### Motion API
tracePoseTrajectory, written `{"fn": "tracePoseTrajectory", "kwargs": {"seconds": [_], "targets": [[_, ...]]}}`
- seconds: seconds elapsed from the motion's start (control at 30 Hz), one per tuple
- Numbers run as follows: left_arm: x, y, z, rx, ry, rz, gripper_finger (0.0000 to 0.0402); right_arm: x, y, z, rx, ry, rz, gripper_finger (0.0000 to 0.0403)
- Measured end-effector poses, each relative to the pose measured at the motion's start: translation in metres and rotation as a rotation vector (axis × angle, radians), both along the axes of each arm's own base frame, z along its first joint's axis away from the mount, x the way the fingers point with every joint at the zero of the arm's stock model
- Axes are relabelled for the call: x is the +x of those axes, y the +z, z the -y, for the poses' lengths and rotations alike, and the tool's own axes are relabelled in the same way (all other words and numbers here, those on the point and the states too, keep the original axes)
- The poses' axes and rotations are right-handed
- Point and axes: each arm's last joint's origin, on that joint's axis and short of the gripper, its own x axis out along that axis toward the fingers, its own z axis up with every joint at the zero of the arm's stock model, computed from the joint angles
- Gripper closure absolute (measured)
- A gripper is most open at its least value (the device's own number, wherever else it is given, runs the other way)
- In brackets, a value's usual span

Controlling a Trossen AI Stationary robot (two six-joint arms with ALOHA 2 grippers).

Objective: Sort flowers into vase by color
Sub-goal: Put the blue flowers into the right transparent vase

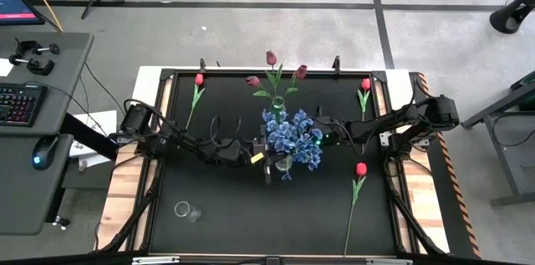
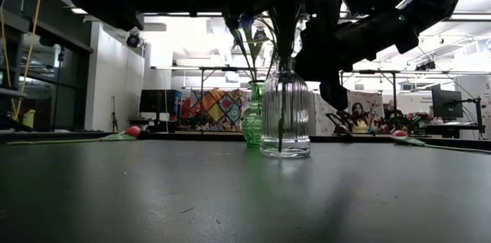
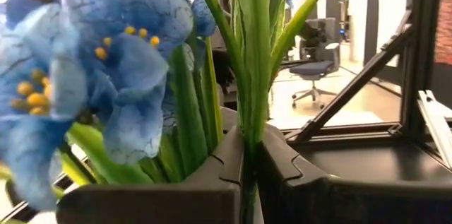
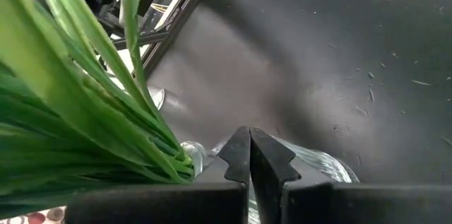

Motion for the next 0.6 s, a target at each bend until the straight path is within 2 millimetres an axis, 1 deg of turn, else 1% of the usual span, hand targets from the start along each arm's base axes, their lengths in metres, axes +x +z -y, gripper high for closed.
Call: {"fn": "tracePoseTrajectory", "kwargs": {"seconds": [0.2, 0.43, 0.6], "targets": [[-0.002, 0.0, 0.008, -0.061, 0.017, 0.008, 0.0401, 0.0, 0.0, 0.0, -0.003, 0.0, 0.0, 0.0403], [-0.004, -0.001, 0.014, -0.071, 0.048, -0.009, 0.0401, 0.0, 0.0, 0.0, -0.004, -0.002, 0.0, 0.0403], [-0.004, -0.005, 0.014, -0.067, 0.062, -0.044, 0.0399, 0.0, 0.0, 0.0, -0.004, -0.002, 0.001, 0.0403]]}}
